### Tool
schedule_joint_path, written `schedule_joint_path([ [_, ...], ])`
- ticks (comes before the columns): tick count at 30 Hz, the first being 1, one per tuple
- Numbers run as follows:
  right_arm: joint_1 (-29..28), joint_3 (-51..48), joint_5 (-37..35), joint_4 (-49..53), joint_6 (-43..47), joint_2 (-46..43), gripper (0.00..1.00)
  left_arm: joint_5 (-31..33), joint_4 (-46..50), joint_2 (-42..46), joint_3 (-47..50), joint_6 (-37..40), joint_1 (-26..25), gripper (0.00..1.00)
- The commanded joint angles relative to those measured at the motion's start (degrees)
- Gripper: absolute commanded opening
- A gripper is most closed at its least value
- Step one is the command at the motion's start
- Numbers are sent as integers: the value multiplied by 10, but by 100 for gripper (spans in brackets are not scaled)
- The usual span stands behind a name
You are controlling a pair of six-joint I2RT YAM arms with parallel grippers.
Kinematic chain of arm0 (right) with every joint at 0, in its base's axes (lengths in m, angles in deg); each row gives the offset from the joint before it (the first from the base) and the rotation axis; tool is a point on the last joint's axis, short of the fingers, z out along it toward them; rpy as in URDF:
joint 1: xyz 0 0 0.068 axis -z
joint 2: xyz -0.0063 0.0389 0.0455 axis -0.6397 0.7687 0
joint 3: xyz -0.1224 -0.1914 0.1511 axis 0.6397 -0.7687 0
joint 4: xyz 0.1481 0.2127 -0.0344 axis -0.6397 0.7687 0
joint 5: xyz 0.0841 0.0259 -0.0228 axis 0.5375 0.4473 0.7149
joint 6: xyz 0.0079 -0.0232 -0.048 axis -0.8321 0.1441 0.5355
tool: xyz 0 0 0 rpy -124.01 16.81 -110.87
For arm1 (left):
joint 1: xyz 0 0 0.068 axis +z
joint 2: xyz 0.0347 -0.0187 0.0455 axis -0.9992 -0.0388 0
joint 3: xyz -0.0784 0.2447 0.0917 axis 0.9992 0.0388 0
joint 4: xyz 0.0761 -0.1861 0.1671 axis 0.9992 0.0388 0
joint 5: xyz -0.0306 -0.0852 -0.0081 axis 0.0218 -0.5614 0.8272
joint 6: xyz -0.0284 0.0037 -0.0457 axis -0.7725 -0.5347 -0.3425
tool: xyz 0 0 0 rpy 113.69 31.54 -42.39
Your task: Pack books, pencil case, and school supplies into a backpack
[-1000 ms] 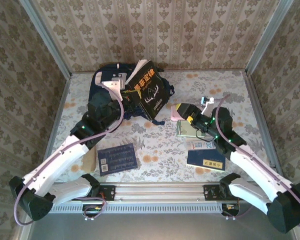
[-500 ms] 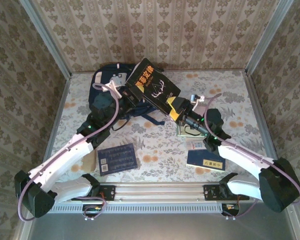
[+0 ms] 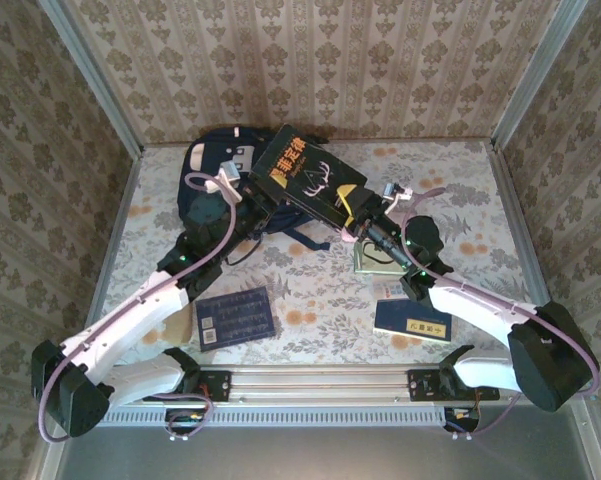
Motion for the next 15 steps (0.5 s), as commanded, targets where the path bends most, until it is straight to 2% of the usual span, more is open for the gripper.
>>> schedule_joint_path([
  [1, 0, 22, -26, -39, 19, -18, 34, -11, -48, 22, 5, -12, 2, 0],
  [6, 3, 19, -34, -1, 53, -33, 9, -22, -40, 13, 10, -22, 4, 0],
  [9, 14, 11, -37, 21, 80, -52, 1, -34, -17, 9, 10, -18, 10, 0],
  [10, 20, 11, -34, 45, 94, -64, 0, -36, 2, 9, 9, -12, 14, 4],
  [12, 31, 15, -37, 120, 129, -97, 0, -41, 37, 14, 6, 7, 26, 24],
  [15, 47, 63, -65, 376, 216, -159, 0, -55, 82, 19, 13, 46, 65, 58],
])
